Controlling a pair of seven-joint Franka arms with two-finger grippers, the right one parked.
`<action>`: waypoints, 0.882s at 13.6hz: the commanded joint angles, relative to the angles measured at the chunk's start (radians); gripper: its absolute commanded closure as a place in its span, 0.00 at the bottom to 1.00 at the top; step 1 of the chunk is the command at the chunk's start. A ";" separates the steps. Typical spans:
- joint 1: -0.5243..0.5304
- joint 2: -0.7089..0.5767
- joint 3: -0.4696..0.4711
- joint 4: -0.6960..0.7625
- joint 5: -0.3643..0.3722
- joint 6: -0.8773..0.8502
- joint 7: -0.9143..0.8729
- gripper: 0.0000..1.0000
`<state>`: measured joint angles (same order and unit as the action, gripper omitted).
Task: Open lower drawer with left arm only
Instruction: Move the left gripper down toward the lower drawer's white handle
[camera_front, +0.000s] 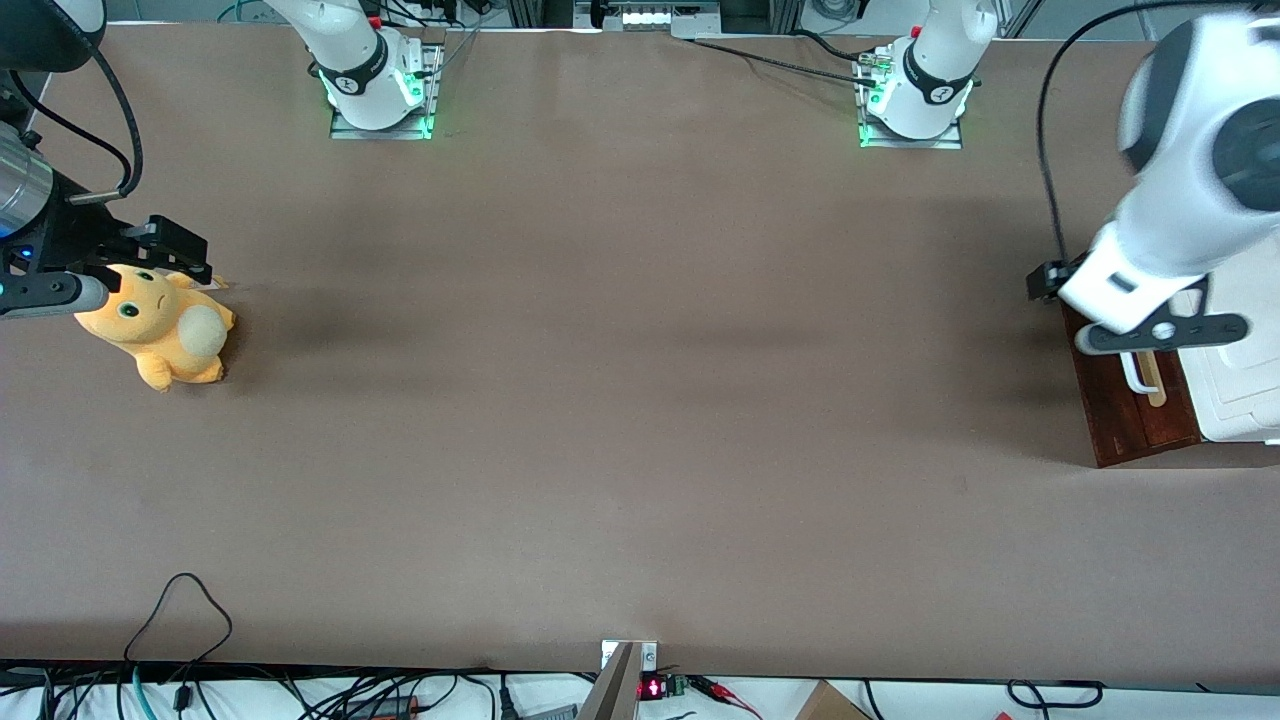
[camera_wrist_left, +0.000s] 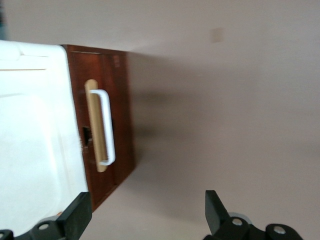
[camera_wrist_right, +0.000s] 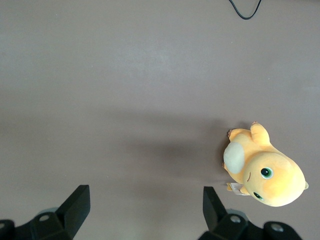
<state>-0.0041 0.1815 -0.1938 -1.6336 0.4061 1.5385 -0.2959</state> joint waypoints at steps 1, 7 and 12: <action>0.004 0.056 -0.070 -0.070 0.176 -0.012 -0.187 0.00; -0.001 0.179 -0.147 -0.232 0.474 -0.063 -0.367 0.00; 0.013 0.220 -0.138 -0.218 0.534 -0.029 -0.269 0.00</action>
<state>0.0049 0.3766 -0.3284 -1.8690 0.8784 1.4972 -0.5991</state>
